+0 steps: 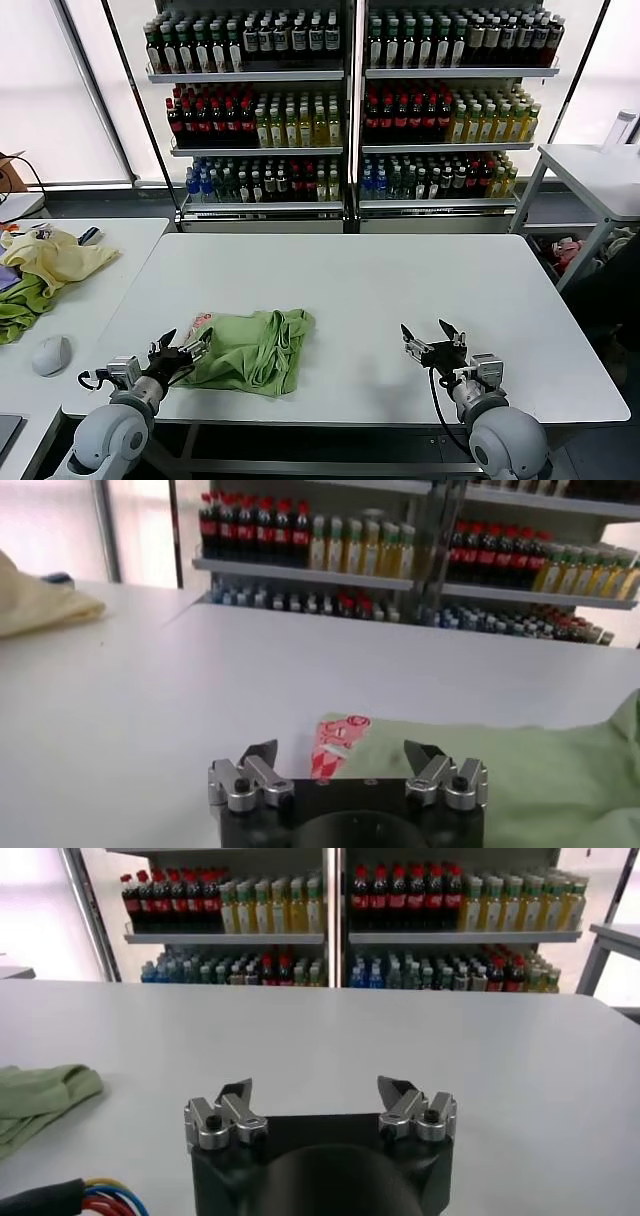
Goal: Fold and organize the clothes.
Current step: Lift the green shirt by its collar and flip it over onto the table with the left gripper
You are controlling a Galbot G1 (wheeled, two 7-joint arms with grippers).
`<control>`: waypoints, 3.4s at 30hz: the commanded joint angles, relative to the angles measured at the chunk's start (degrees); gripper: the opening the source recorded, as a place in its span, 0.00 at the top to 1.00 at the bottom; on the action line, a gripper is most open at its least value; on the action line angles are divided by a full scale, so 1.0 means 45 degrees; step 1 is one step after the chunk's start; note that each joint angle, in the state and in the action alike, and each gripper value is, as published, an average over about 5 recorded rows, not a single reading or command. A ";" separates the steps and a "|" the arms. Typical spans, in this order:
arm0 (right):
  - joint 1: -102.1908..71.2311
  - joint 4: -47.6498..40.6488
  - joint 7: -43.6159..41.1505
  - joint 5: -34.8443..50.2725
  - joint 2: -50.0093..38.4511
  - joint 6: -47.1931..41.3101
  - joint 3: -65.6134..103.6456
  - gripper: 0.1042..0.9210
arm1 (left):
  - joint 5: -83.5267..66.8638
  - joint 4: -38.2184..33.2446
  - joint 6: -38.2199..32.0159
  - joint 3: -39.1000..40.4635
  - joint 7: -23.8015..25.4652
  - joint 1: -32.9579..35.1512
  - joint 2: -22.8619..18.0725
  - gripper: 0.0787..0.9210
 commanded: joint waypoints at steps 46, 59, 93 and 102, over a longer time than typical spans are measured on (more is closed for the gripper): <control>-0.0042 -0.0029 0.0016 0.0188 -0.0100 0.0213 0.0301 0.12 | -1.0537 0.0553 0.1206 -0.4738 0.1332 0.0210 -0.1110 0.94; 0.0192 -0.0102 -0.0067 0.0476 -0.0238 0.0419 0.0123 0.12 | -0.8908 -0.0364 0.1755 -0.8019 0.0789 0.0322 0.2056 0.94; -0.0568 0.0202 -0.0141 -0.0173 0.0183 0.0633 0.1167 0.12 | 0.1250 0.0824 -0.0166 0.6669 -0.1795 -0.3438 -0.5196 0.94; -0.0375 0.0250 -0.0184 0.0020 0.0269 0.0790 0.0836 0.12 | 0.4426 -0.1105 -0.1113 0.6697 0.0377 -0.3221 -0.4193 0.77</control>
